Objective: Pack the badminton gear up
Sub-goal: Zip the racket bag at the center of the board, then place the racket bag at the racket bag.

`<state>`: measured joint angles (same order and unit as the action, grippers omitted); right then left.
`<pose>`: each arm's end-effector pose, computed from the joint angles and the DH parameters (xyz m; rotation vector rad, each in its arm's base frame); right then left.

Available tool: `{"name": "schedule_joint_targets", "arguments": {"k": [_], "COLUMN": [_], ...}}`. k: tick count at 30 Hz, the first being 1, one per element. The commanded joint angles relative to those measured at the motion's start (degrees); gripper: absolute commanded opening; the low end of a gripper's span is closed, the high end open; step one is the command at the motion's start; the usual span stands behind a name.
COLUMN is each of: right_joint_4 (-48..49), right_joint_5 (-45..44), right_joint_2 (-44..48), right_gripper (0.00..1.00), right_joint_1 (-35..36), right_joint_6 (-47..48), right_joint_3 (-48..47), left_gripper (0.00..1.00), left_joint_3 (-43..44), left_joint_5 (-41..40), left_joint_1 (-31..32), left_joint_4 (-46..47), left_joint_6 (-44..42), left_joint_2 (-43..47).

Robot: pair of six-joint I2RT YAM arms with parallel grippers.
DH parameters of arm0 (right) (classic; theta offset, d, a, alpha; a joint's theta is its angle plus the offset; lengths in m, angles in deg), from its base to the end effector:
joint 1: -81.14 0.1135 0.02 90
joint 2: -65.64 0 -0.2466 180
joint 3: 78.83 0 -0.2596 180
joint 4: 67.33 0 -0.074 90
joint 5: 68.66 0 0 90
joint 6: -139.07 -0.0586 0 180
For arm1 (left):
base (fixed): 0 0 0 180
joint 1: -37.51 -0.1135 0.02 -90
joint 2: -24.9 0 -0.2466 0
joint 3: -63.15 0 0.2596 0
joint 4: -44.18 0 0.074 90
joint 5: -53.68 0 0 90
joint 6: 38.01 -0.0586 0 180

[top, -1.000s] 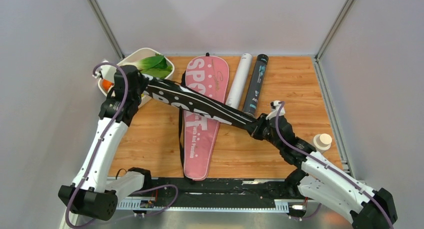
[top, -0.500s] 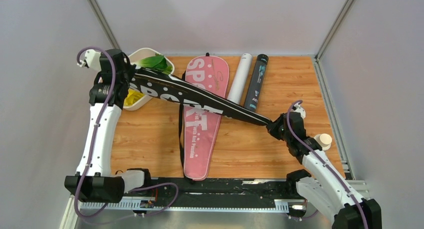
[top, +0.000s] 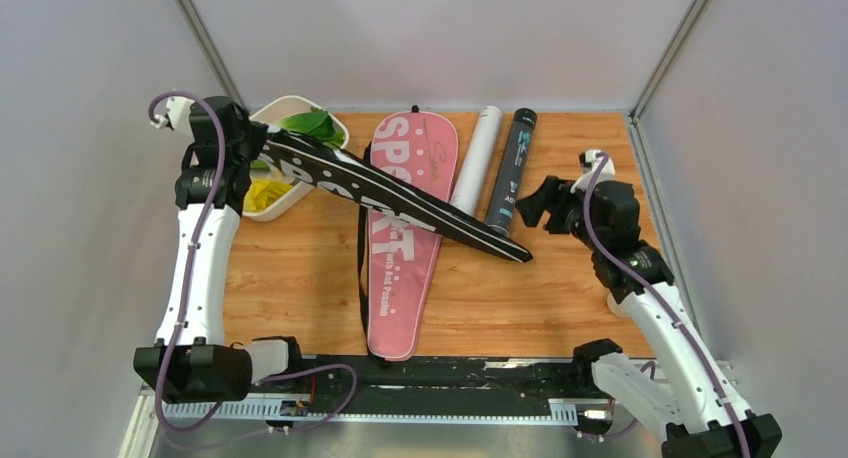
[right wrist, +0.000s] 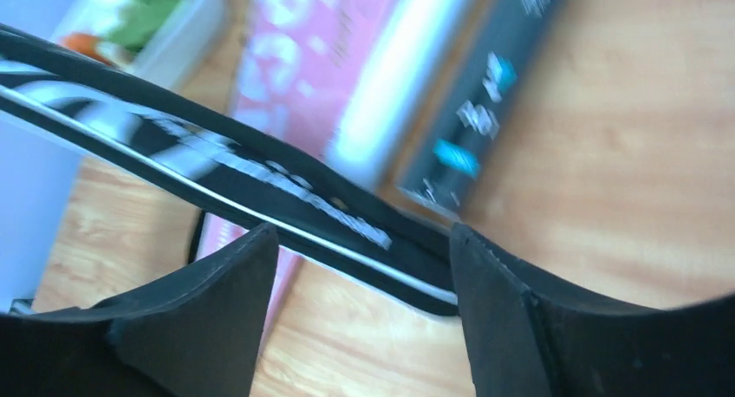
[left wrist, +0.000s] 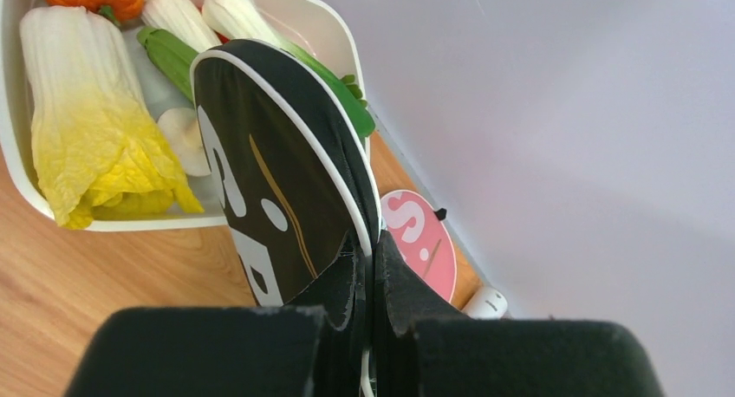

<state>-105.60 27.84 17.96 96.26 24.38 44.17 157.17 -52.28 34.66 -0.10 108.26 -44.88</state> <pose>0.2163 0.0653 0.2739 0.1059 2.1153 0.5380 0.2928 0.0307 0.4068 -1.1075 1.5722 -0.3622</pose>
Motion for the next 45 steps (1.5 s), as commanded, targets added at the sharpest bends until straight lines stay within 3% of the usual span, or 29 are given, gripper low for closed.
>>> {"name": "schedule_joint_targets", "arguments": {"k": [1,5,9,15,17,18,19,20,21,22,23,25,26,28,33,38,41,45], "right_joint_4": [5.86,14.66,16.76,16.23,15.91,15.51,15.17,14.52,13.48,12.01,9.62,4.9,3.66,2.25,5.11,13.95,25.98,41.04], "right_joint_5": [9.34,2.06,-2.83,-4.56,-6.29,-8.44,-10.95,-13.45,-15.69,-16.55,-15.38,-9.48,-4.82,-1.13,11.63,16.48,19.82,16.56], "right_joint_2": [-3.08,-12.12,-26.15,-46.09,-50.53,-52.22,-53.87,-54.9,-55.42,-55.46,-55.15,-54.23,-53.73,-52.96,-51.8,-52.38,-52.34,-52.17], "right_gripper": [0.77,0.86,0.99,1.0,0.95,0.88,0.7,0.41,0.2,0.07,0.01,0.0,0.0,0.0,0.0,0.0,0.0,0.0], "right_joint_1": [3.49,18.08,29.99,36.34,37.13,37.32,37.44,37.42,37.41,37.3,36.9,34.99,33.59,31.22,24.66,21.76,19.76,19.26], "right_joint_6": [9.68,17.06,26.83,36.4,37.24,37.35,36.94,35.03,32.86,30.37,27.28,18.34,14.5,9.07,-3.94,-15.08,-26.54,-38.98], "right_joint_3": [-8.04,-11.84,-21.53,-34.03,-37.18,-39.48,-41.39,-43.1,-44.99,-46.86,-49.28,-53.98,-55.74,-57.76,-57.24,-56.12,-50.44,-41.55], "left_gripper": [0.0,0.0,0.0,0.0,0.0,0.0,0.0,0.0,0.0,0.04,0.09,0.28,0.44,0.65,0.71,0.71,0.71,0.71], "left_joint_3": [-1.3,-2.9,-4.18,-7.14,-7.81,-7.74,-7.64,-7.3,-7.02,-6.22,-5.61,-3.98,-3.24,-2.05,1.98,2.99,1.53,-1.84], "left_joint_5": [3.01,6.57,8.88,11.64,12.94,13.98,14.94,15.28,16.28,17.0,18.49,21.48,22.41,25.75,34.23,37.39,37.45,36.66], "left_joint_1": [-0.37,-0.4,-0.38,-0.32,-0.36,-0.33,-0.38,-0.39,-0.35,-0.34,-0.37,-0.32,-0.36,-0.36,-0.37,-0.36,-0.32,-0.34], "left_joint_4": [6.72,7.19,7.43,9.0,9.49,9.59,9.62,9.68,9.8,9.88,9.9,10.83,12.21,14.38,15.79,15.06,15.05,14.33], "left_joint_6": [-1.85,-2.42,-3.09,-2.84,-2.92,-3.05,-3.53,-4.3,-4.89,-6.53,-7.72,-11.73,-13.67,-15.64,-19.17,-21.58,-22.14,-22.87], "left_joint_2": [2.73,3.55,4.1,5.05,5.06,4.99,4.87,4.72,4.6,4.46,4.38,4.23,4.15,3.94,3.3,4.86,6.72,9.59]}}
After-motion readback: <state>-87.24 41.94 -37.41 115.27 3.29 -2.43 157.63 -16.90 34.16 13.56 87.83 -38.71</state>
